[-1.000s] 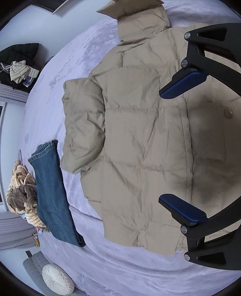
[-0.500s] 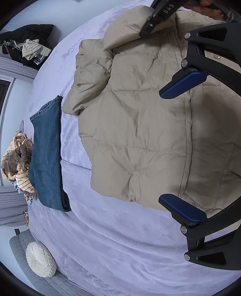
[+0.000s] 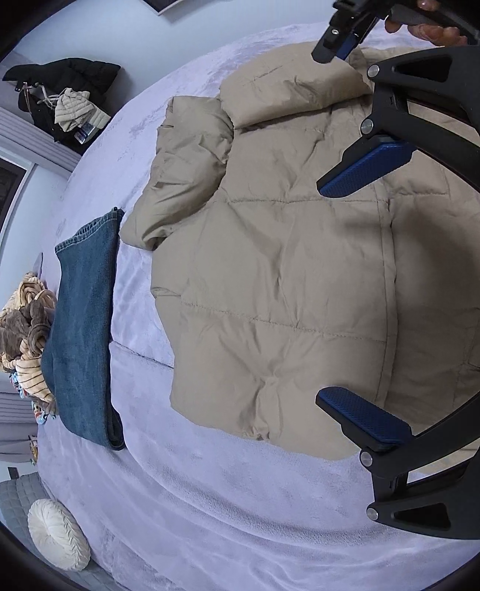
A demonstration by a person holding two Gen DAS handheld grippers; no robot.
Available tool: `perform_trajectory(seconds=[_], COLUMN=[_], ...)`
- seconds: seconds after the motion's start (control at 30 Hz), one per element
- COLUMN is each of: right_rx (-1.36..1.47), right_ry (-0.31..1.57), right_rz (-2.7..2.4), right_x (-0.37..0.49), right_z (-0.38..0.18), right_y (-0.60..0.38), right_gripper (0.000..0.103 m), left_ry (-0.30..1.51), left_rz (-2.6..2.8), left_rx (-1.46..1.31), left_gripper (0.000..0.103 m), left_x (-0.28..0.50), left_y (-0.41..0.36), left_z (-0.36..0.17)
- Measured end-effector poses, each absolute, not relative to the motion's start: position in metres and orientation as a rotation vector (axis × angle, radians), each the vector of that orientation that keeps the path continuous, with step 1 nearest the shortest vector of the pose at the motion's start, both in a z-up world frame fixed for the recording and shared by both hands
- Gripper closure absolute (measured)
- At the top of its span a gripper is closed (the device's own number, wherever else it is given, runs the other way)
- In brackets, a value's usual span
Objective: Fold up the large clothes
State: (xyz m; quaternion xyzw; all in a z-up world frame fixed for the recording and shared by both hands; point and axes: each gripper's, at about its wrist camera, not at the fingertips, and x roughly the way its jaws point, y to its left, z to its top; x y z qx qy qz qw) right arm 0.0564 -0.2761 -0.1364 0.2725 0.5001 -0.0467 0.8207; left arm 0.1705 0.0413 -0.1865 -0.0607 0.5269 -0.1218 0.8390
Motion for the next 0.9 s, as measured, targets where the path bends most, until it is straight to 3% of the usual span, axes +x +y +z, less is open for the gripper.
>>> perform_trajectory(seconds=[0.13,0.2,0.23,0.4,0.53,0.6,0.67,0.7,0.73,0.9], right_rx=[0.900,0.960,0.926,0.555,0.284,0.162,0.106,0.106,0.119,0.321], right_ry=[0.952,0.923,0.925,0.934,1.013,1.077,1.154,1.184,1.199,1.241], right_rz=[-0.208,-0.227,-0.227,-0.032,0.089,0.131,0.172,0.197,0.217,0.178], right_x=[0.048,0.056,0.067,0.111,0.128,0.130,0.130,0.127,0.122,0.082], right_z=[-0.143,-0.144,-0.140,-0.105,-0.112,-0.127,-0.144,-0.150,-0.154,-0.154], right_y=[-0.335,-0.347,-0.344,-0.262,-0.178,-0.141,-0.118,-0.112,-0.110,-0.167], right_gripper=[0.030,0.070,0.095,0.095,0.095,0.087,0.049,0.041,0.037,0.037], left_ry=[1.103,1.097,1.095,1.107,1.119,1.127,1.137,1.141,1.145,1.185], left_rz=[-0.304,-0.333,-0.348,-0.484,-0.561,-0.607,-0.642,-0.656,-0.672,-0.702], left_rx=[-0.198,-0.243,-0.261,-0.459,-0.619,-0.676,-0.709,-0.717,-0.724,-0.700], left_gripper=[0.000,0.000,0.000,0.000,0.000,0.000,0.000,0.000,0.000,0.000], left_x=[0.178,0.181,0.181,0.185,0.188,0.190,0.191,0.192,0.193,0.198], left_y=[0.052,0.061,0.065,0.087,0.095,0.094,0.089,0.085,0.081,0.057], left_z=[-0.184,-0.183,-0.183,-0.185,-0.188,-0.189,-0.190,-0.190,-0.190,-0.197])
